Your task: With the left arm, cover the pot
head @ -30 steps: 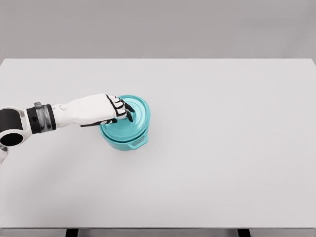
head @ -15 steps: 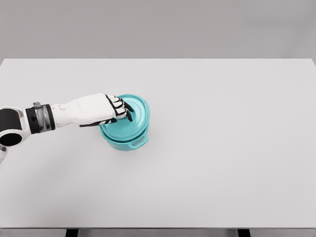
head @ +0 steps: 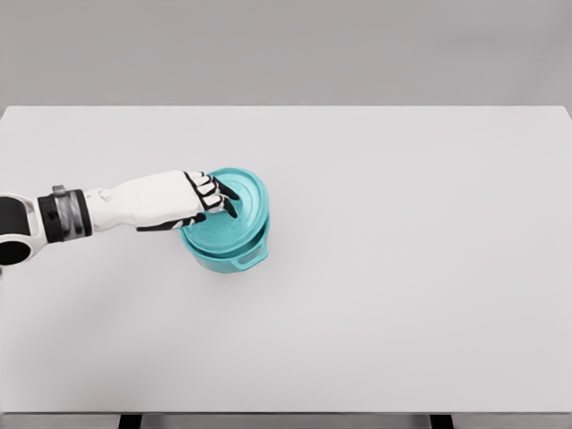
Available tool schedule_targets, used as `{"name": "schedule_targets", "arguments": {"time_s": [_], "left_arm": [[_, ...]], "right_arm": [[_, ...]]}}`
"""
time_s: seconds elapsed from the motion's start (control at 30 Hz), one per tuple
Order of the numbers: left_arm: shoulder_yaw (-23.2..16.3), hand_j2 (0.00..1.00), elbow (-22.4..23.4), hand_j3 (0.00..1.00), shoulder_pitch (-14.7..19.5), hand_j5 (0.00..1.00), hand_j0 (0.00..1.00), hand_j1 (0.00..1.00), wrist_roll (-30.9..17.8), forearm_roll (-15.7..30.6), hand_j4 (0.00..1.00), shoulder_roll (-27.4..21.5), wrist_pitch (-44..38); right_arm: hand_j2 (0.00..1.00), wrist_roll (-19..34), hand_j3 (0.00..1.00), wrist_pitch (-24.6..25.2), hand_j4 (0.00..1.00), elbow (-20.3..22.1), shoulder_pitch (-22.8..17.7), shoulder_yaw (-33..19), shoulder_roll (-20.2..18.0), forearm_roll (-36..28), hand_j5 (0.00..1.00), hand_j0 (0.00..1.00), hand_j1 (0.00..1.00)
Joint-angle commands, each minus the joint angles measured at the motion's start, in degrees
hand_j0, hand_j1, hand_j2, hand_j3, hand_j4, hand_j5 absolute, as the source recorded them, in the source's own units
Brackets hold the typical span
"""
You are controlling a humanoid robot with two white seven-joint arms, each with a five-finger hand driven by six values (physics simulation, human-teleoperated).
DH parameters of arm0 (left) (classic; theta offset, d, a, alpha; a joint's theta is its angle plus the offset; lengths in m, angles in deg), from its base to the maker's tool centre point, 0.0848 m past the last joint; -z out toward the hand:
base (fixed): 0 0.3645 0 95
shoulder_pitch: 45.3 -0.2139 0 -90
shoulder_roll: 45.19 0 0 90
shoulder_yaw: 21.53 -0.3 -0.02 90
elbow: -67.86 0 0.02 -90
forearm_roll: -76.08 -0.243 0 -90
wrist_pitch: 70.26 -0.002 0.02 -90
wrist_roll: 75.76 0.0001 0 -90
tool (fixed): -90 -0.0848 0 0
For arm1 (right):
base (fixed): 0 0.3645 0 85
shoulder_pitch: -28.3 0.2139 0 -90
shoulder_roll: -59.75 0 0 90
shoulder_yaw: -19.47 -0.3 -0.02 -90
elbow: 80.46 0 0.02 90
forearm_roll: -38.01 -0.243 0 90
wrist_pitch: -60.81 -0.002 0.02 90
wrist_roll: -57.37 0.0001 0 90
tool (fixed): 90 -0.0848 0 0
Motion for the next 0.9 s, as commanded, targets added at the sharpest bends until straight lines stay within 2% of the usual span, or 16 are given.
{"name": "schedule_targets", "arguments": {"time_s": [0.0, 0.4, 0.87], "left_arm": [[-0.84, 0.42, -0.24, 0.42, 0.00, 0.42, 0.42, 0.42, -0.38, -0.36, 0.42, -0.72, 0.41], [-1.63, 0.42, -1.03, 0.42, 0.18, 0.42, 0.42, 0.42, -0.38, 0.43, 0.42, -1.77, 0.41], [-3.74, 0.43, 0.20, 0.43, 0.18, 0.43, 0.43, 0.43, -0.38, -0.10, 0.43, -1.07, 0.41]], "right_arm": [[1.00, 0.01, 1.00, 0.00, 1.00, -0.02, 0.00, 0.01, 0.01, 0.02, 1.00, 1.00, 1.00], [1.00, 0.01, 1.00, 0.00, 1.00, -0.02, 0.00, 0.01, 0.01, 0.02, 1.00, 1.00, 1.00], [1.00, 0.01, 1.00, 0.00, 1.00, -0.02, 0.00, 0.01, 0.01, -0.07, 1.00, 1.00, 1.00]]}}
